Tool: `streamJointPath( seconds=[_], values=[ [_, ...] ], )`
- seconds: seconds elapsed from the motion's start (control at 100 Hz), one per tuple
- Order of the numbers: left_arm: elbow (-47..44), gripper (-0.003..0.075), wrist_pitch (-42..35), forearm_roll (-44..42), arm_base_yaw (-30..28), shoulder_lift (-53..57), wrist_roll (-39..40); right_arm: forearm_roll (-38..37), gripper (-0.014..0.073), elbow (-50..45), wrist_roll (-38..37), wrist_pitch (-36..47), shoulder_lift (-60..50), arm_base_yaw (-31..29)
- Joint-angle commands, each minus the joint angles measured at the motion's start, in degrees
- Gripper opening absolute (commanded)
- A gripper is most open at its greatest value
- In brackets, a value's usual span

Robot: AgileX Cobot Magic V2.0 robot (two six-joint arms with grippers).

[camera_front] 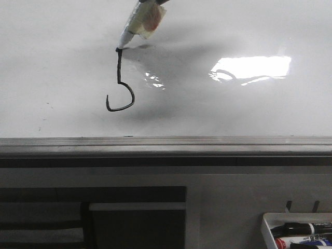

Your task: Write number 5 on whiteboard

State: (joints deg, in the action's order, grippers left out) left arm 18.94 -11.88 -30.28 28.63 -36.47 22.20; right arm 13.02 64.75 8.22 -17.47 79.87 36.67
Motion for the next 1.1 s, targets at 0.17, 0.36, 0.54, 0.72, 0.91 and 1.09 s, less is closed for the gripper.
streamJointPath(
  seconds=[0.17,0.36,0.54,0.72,0.91,1.09],
  values=[
    [1.64,0.0324,-4.19,1.09,-0.04,0.13,0.73,-1.74,-0.0057,2.01,0.78,-1.61,-2.97,-4.10],
    [1.64,0.0324,-4.56,0.73,-0.04,0.13,0.73,-2.11,-0.0058,1.90,0.78,-2.42,-3.98,-5.65],
    [1.64,0.0324,-9.70,-7.29,-0.04,-1.52,0.73,-1.76,-0.0062,1.90,0.78,-1.90,-6.81,0.49],
    [1.64,0.0325,-18.37,-16.42,0.42,-10.27,0.73,-1.76,-0.0062,1.90,0.78,-5.59,-6.94,6.95],
    [1.73,0.0326,-25.10,-16.46,0.42,-18.81,0.20,-0.89,-0.0062,1.90,0.78,-10.80,-6.11,9.63],
    [1.73,0.0326,-29.77,-17.32,0.42,-25.47,-0.04,0.28,-0.0062,1.90,0.78,-11.59,-6.11,10.75]
  ],
)
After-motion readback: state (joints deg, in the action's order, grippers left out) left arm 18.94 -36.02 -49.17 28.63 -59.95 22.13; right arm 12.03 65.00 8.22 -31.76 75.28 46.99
